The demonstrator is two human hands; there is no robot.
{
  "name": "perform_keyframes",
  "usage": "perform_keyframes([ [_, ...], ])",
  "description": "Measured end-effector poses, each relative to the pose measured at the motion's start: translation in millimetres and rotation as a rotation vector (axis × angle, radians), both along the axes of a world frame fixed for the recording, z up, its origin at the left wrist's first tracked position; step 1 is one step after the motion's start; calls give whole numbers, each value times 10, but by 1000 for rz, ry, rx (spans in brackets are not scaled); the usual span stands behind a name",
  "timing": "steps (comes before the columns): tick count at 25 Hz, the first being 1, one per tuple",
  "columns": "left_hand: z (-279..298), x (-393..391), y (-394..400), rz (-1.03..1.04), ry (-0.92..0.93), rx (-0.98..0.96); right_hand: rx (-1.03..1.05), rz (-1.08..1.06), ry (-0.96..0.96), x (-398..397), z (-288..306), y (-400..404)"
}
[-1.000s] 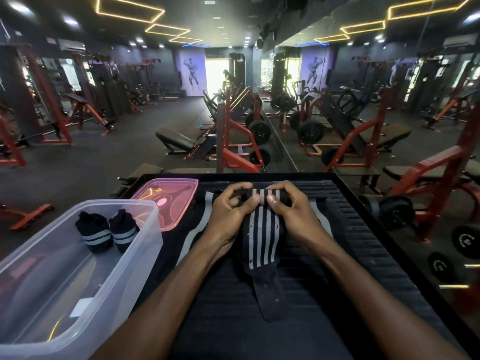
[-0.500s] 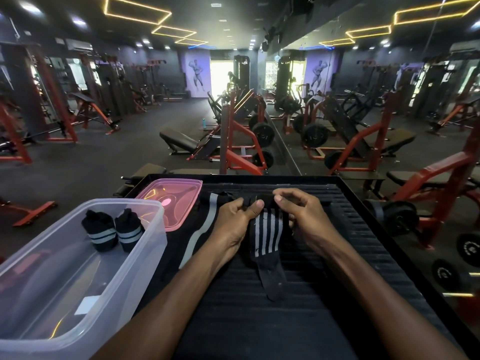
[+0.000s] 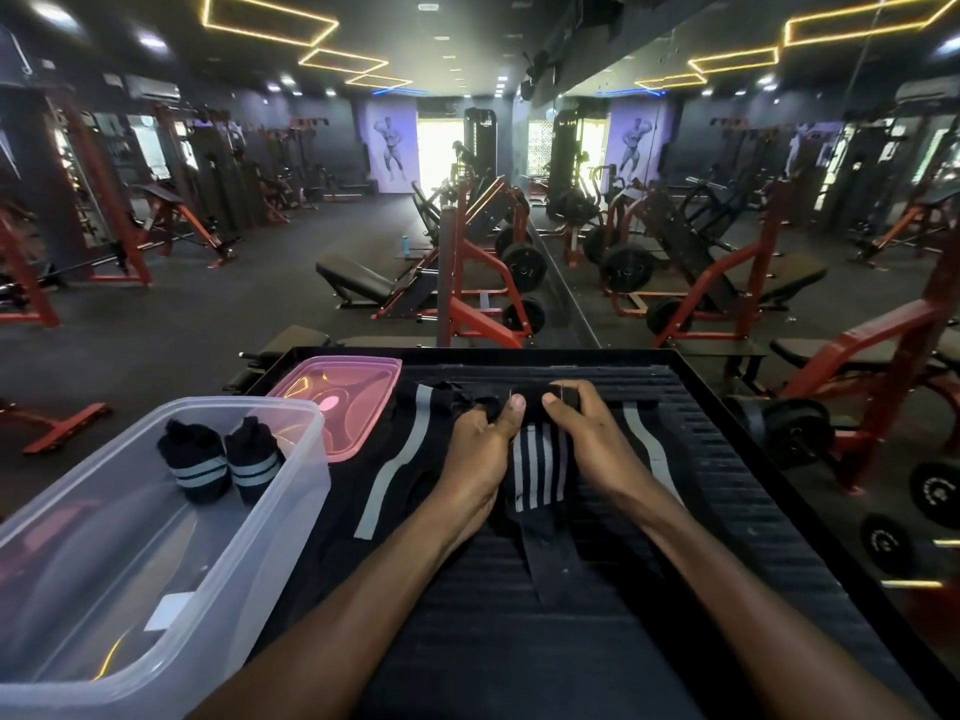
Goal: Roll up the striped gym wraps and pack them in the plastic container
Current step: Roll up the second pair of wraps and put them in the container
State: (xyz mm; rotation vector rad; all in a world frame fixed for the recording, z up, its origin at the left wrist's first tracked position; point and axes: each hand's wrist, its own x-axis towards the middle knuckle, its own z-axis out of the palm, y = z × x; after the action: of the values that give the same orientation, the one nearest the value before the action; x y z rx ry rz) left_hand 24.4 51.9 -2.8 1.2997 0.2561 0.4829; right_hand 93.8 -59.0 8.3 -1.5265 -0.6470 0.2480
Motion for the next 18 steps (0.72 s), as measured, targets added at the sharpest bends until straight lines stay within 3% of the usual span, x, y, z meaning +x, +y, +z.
perform_keyframes([
  [2, 9, 1, -7, -2, -18, 20, 66, 12, 65, -1, 1, 25],
  [9, 42, -39, 48, -7, 2, 30, 52, 95, -8, -41, -7, 4],
  [15, 109, -46, 128, -62, 52, -174, -5, 46, -172, 34, 38, -87],
  [18, 142, -68, 169, -78, 25, -135, 27, 48, -55, 41, 54, -102],
])
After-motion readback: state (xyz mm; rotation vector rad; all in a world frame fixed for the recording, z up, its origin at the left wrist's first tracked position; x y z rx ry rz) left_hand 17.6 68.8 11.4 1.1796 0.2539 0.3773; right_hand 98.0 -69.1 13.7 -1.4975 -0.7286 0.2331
